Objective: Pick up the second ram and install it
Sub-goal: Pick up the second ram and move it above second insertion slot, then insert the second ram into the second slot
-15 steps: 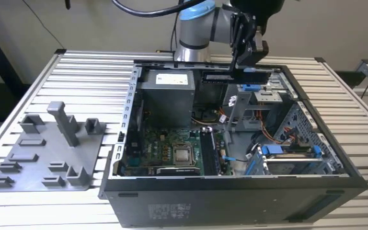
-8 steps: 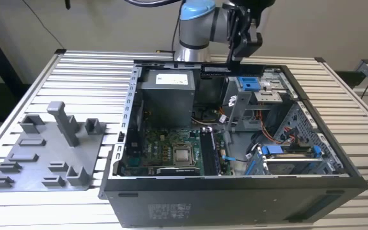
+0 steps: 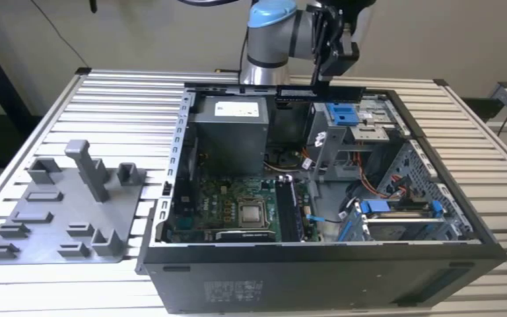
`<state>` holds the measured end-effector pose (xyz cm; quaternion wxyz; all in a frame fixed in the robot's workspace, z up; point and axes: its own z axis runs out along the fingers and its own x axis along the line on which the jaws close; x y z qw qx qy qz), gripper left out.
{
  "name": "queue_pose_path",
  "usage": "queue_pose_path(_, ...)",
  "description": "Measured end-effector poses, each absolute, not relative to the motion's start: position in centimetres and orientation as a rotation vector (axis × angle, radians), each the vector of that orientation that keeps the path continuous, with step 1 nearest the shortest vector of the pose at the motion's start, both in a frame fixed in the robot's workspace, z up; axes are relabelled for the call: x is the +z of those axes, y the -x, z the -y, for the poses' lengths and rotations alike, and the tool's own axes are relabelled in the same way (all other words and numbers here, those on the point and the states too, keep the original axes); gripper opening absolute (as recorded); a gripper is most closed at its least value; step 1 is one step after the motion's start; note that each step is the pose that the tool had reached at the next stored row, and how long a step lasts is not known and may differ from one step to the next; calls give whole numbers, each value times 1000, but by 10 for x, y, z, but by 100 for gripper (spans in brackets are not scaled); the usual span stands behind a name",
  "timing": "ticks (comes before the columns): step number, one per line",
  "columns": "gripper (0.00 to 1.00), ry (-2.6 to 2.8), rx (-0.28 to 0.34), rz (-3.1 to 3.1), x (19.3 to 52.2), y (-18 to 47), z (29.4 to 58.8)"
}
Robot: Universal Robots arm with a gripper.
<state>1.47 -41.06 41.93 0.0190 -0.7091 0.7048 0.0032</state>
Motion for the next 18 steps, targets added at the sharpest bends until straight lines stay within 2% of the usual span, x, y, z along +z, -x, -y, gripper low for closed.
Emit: queue_pose_path(18, 14, 2171, 9, -2218, 419, -15, 411)
